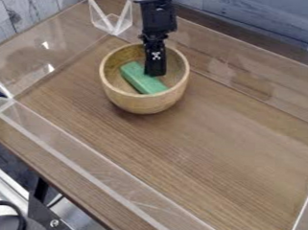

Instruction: Remove the green block from inside the brown bowl and put it on the table

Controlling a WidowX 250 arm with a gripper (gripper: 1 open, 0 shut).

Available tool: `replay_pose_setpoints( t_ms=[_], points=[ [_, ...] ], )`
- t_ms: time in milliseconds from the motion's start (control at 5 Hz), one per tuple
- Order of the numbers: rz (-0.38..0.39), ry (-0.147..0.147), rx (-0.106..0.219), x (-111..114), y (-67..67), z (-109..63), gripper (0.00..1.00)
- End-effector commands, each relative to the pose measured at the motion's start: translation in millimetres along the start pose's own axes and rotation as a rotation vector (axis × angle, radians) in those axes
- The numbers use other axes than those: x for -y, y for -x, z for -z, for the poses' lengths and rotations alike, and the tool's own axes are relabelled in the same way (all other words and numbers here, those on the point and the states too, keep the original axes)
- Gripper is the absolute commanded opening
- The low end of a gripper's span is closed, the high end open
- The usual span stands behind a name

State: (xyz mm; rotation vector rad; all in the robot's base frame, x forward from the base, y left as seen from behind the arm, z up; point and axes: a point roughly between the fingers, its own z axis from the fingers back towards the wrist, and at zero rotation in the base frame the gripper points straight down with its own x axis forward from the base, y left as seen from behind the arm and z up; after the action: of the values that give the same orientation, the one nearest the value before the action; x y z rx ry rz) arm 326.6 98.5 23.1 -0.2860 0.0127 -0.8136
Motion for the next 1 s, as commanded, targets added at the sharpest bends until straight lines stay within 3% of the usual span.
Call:
replay_pose_setpoints(
  t_ms=[0, 200, 600, 800],
  points=[
    [-0.011, 0.074, -0.024, -5, 11.2, 41.5, 0.00],
    [-0.017, 0.085, -0.017, 1, 12.4, 37.5, 0.00],
    [-0.025, 0.110, -0.011, 19, -3.5, 34.3, 0.00],
    [0.012, 0.120, -0.007, 43, -6.6, 37.1, 0.00]
  ],
)
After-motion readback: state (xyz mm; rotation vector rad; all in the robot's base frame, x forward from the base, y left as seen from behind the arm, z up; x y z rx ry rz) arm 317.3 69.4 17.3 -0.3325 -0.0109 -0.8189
